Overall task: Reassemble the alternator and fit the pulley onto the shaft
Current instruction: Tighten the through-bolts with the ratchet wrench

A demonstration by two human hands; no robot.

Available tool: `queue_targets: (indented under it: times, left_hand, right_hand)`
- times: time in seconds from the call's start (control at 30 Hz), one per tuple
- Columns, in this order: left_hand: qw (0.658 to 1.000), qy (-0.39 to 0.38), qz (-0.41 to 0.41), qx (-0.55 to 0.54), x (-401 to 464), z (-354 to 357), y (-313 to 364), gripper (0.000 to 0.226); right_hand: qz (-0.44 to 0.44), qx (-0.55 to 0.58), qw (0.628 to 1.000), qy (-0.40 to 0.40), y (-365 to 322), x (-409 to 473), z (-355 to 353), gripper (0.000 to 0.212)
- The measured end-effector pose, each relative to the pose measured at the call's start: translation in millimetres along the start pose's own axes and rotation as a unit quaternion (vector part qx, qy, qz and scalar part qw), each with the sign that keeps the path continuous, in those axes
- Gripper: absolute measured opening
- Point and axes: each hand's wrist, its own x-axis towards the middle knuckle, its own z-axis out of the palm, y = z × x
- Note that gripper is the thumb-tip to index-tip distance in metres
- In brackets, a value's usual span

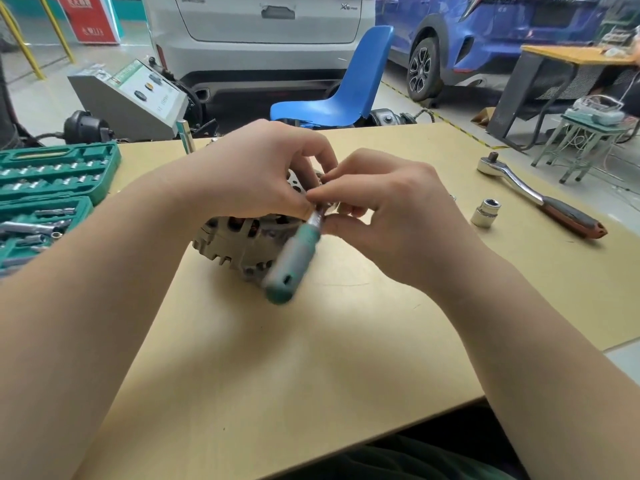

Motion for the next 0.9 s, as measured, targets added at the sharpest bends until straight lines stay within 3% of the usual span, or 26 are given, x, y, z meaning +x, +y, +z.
queue_targets:
  times: [0.13, 0.3, 0.43, 0.6, 0.77, 0.83, 0.9]
  left_hand:
    - [0.999, 0.02, 0.002, 0.041, -2, -4, 3, 0.028]
    - [0.994, -0.053, -0.014, 0.093, -3, -16, 15, 0.024]
    - [0.97, -0.075, -0.042, 0.227, -6, -11, 5, 0.077]
    - [0.961, -0.05, -0.02, 0.27, -12, -2, -5, 0.089]
    - [0.976, -0.021, 0.032, 0.213, -15, 1, -10, 0.065]
    - [0.977, -0.018, 0.034, 0.208, -15, 1, -10, 0.059]
    - [0.98, -0.013, 0.034, 0.195, -13, 2, -11, 0.05]
  right_hand:
    - [0.047, -0.008, 0.999, -0.002, -3, 20, -1, 0.021]
    - [0.109, 0.016, 0.994, -0.024, -3, 33, -1, 0.024]
    - [0.152, 0.041, 0.987, -0.023, -1, 34, 0, 0.028]
    - [0.224, 0.031, 0.974, -0.007, 0, 44, 12, 0.041]
    - [0.256, 0.09, 0.962, 0.037, 2, 45, 18, 0.033]
    - [0.247, 0.143, 0.958, 0.008, 1, 41, 18, 0.014]
    - [0.244, 0.163, 0.955, -0.035, 1, 37, 20, 0.015]
